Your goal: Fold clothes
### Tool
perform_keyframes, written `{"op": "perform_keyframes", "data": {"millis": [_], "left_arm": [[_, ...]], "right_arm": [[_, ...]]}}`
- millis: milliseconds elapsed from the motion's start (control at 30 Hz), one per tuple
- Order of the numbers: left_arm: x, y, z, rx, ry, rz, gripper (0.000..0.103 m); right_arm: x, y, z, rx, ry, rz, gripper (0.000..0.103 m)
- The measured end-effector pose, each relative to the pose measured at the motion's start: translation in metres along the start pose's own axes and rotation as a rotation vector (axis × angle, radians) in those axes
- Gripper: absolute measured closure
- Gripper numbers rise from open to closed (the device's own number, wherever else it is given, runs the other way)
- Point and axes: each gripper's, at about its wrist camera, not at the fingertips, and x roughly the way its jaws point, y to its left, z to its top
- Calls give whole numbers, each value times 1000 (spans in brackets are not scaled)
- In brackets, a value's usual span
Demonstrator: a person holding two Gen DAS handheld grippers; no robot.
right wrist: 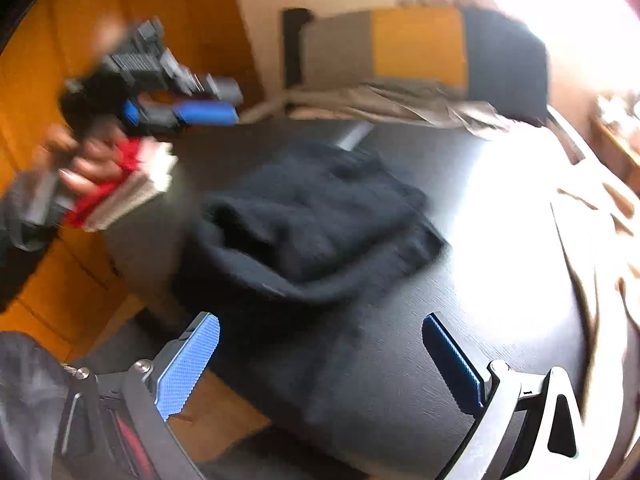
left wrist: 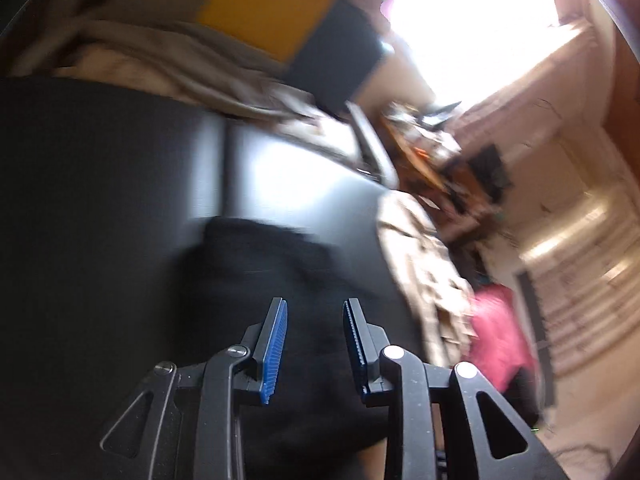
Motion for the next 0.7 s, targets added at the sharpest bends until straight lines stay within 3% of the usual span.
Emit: {"op": "perform_keyframes", "data": {"millis": [133,200,233,267,300,367,500,633,700], "left_arm": [[-18,50,-23,-35,-31,46,75],[-13,58,-32,-35,-35,31,74],[-10,62,-37,-36,-37,23,75],[-7,64,-41,-33,-39,15,74],[0,61,-45,-18,-36,6,74],[6,53,-52,25,-33,-8,74],[25,27,-69,163,-4,-49,73],[55,11,-85,276,81,0,73],[59,8,-90,301,74,33,72]], "right_arm": [[35,39,35,-94,41,70,1],[56,44,45,-87,106,107,13],[67,42,48,-62,151,131,39],[79,40,50,-37,195,155,54],[90,39,53,-11,240,179,76],[98,33,49,45,296,186,90],[66,16,26,182,259,270,91],[75,-9,-34,302,347,171,95],[68,-15,-46,363,305,215,95]]}}
